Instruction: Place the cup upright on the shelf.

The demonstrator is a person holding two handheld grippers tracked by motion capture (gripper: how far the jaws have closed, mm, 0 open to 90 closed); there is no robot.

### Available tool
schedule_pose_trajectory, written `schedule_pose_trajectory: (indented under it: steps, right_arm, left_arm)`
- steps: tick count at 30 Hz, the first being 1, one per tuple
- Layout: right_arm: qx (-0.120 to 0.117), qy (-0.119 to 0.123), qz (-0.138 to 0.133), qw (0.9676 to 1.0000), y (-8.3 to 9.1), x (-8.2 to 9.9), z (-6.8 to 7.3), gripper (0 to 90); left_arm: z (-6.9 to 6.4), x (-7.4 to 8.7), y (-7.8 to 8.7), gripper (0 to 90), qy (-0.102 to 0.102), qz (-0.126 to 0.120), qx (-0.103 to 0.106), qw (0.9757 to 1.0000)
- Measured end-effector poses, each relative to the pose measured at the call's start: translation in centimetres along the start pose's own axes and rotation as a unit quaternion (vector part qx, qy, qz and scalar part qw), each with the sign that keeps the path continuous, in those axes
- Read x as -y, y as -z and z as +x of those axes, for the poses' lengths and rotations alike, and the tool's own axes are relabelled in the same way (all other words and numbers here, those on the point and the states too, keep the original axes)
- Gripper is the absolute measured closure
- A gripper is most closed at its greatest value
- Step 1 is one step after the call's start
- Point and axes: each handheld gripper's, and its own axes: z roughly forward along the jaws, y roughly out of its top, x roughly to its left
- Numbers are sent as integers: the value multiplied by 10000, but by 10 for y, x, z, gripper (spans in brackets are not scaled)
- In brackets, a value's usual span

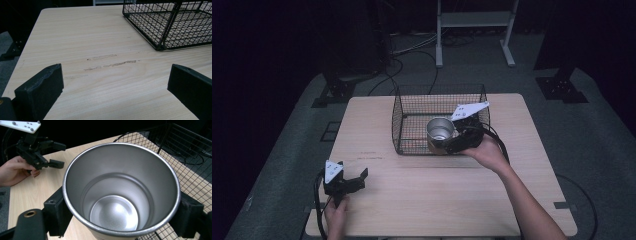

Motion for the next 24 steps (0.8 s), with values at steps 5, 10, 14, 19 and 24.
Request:
schedule_pose_trajectory:
  steps: [5,10,14,19,24]
  right_arm:
    - [37,-12,72,10000,-5,-10,-8,179]
    - [48,-65,125,9999,-10,-19,-17,179]
    - [53,-106,156,9998,-15,-23,-25,180]
    - [80,-147,245,9996,-21,-26,-34,179]
    - [83,-213,250,9994,-24,-30,-42,179]
  left_arm:
    - [0,0,0,0,-8,18,2,10000]
    - [0,0,0,0,-9,2,3,10000]
    - [1,0,0,0,3,25,-1,10000]
    - [1,0,0,0,8,24,1,10000]
    - [1,0,0,0,10,27,0,10000]
